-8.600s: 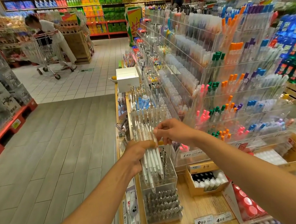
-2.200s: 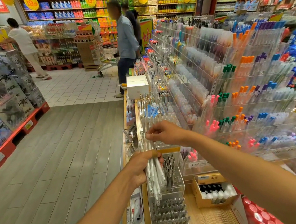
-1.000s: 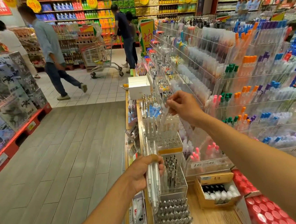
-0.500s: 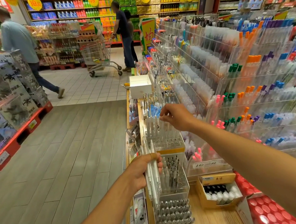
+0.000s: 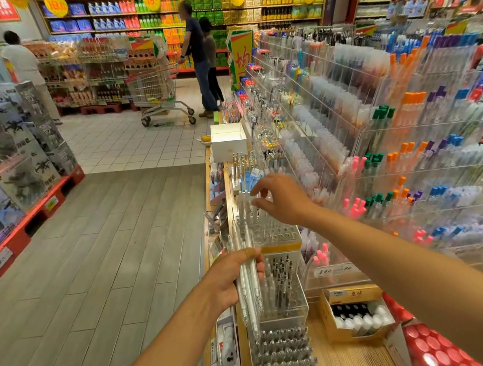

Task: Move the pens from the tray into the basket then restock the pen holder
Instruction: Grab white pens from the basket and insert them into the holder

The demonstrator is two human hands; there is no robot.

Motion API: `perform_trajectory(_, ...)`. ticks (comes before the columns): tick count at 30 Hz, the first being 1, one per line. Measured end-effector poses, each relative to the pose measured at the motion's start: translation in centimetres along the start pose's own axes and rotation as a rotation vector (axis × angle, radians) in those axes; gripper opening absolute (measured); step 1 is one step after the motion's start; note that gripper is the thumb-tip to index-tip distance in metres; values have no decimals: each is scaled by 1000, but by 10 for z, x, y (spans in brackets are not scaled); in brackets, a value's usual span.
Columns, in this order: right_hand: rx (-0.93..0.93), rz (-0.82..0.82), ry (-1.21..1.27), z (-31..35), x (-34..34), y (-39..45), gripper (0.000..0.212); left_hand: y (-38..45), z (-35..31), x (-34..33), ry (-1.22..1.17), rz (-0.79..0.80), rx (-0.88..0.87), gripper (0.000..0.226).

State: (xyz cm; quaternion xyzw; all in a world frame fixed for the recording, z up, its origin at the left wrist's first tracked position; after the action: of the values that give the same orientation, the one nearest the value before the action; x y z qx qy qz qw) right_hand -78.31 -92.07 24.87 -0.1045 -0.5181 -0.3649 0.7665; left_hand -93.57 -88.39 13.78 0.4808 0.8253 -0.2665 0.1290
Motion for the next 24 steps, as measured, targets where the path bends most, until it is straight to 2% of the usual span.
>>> perform_trajectory(3, -110, 240, 262, -2, -17, -16, 15, 1, 0, 0, 18, 10, -22, 13)
perform_trajectory(7, -254, 581, 532, -11, -38, -32, 22, -1, 1, -5, 1, 63, -36, 13)
perform_trajectory(11, -310, 756, 793, -16, -43, -39, 19, -4, -1, -11, -71, 114, -51, 11)
perform_trajectory(13, -327, 786, 937, -17, -41, -40, 15, -7, -3, -15, -137, 135, -51, 8)
perform_trajectory(17, -353, 702, 1127, -18, -29, -35, 15, -12, -5, -18, -162, 147, -41, 16)
perform_trajectory(24, -317, 675, 1171, -14, -11, -29, 5, -9, -5, -14, -185, 87, -62, 21)
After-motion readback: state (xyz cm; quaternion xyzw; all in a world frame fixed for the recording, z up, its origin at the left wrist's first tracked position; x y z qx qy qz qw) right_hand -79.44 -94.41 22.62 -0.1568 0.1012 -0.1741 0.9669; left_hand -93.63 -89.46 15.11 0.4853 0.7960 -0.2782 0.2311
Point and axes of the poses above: each hand's wrist, its own y-axis towards the middle knuckle, its own x-axis out of the back of the hand, z = x × y, the point moved 6 cm from there along y, towards the middle knuckle, and after that the axes turned 15 degrees about -x, right-handed, at the moved point
